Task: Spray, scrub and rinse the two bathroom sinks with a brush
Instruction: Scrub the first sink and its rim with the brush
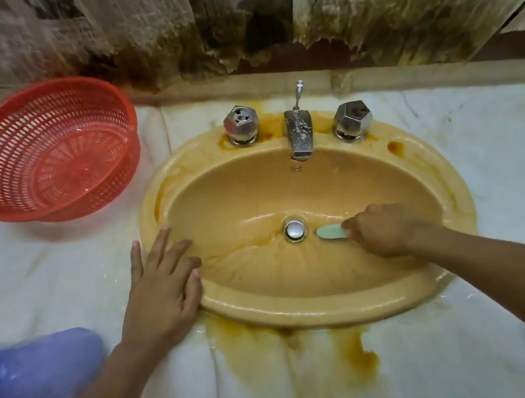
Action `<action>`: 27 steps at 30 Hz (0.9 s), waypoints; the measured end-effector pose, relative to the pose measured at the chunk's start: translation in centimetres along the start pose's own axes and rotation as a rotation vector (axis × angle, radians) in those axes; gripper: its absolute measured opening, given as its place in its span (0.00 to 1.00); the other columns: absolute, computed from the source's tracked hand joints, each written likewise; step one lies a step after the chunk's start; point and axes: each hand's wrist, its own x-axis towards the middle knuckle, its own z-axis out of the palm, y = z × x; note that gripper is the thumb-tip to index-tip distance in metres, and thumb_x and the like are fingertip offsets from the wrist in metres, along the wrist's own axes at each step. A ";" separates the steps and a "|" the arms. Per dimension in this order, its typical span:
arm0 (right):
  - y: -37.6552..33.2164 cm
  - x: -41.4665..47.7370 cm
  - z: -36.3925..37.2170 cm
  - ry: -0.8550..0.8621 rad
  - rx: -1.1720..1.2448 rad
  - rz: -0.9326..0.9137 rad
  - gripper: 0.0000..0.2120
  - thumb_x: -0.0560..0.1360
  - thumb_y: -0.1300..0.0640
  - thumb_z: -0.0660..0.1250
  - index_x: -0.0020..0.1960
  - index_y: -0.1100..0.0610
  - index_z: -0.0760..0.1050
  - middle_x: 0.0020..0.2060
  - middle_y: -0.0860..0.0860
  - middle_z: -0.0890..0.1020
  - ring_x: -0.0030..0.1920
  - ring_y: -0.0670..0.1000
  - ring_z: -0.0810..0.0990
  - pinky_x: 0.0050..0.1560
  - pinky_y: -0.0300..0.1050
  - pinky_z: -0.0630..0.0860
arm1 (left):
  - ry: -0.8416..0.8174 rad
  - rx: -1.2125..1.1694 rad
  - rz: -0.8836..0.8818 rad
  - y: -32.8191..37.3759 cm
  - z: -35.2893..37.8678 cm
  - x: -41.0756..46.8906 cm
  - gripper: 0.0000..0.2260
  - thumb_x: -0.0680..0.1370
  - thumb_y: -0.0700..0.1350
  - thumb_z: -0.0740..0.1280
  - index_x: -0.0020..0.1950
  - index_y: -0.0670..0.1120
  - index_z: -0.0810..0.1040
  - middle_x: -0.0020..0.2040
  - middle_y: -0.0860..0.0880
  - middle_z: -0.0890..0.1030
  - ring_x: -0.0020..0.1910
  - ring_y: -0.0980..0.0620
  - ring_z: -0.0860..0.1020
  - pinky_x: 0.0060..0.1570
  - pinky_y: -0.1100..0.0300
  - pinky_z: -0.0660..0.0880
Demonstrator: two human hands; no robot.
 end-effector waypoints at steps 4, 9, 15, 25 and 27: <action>-0.3 3.9 0.6 0.043 0.167 0.019 0.17 0.85 0.46 0.52 0.68 0.45 0.74 0.56 0.57 0.82 0.57 0.61 0.80 0.51 0.52 0.77 | -0.011 0.035 0.093 -0.4 0.2 0.3 0.17 0.81 0.51 0.57 0.52 0.48 0.84 0.56 0.50 0.82 0.76 0.41 0.68 0.75 0.30 0.53; 1.4 4.7 -0.4 -0.202 0.307 -0.054 0.15 0.83 0.47 0.59 0.62 0.46 0.83 0.60 0.48 0.83 0.61 0.55 0.79 0.62 0.50 0.75 | 0.007 -0.007 0.099 -0.6 0.2 0.6 0.15 0.80 0.52 0.59 0.51 0.49 0.85 0.53 0.52 0.82 0.70 0.42 0.74 0.75 0.31 0.53; -1.0 3.9 0.9 0.068 -0.018 -0.031 0.14 0.85 0.46 0.52 0.65 0.44 0.72 0.50 0.55 0.81 0.49 0.60 0.81 0.41 0.49 0.74 | -0.004 -0.096 0.031 -0.4 -0.1 0.8 0.15 0.80 0.50 0.57 0.50 0.48 0.83 0.55 0.50 0.80 0.69 0.44 0.74 0.77 0.34 0.52; 4.0 1.2 -2.5 0.532 -0.268 0.067 0.21 0.77 0.55 0.71 0.69 0.54 0.76 0.36 0.52 0.82 0.25 0.60 0.78 0.24 0.41 0.67 | -0.045 -0.123 -0.060 -0.3 -0.2 0.9 0.17 0.81 0.48 0.53 0.53 0.47 0.82 0.67 0.47 0.78 0.77 0.44 0.66 0.76 0.33 0.52; 3.8 1.6 -1.5 0.461 -0.312 0.037 0.22 0.79 0.56 0.66 0.72 0.53 0.72 0.37 0.51 0.79 0.27 0.59 0.77 0.23 0.40 0.61 | -0.057 -0.116 -0.052 -0.4 -0.1 0.9 0.17 0.81 0.48 0.53 0.53 0.47 0.82 0.64 0.48 0.79 0.77 0.44 0.66 0.75 0.33 0.54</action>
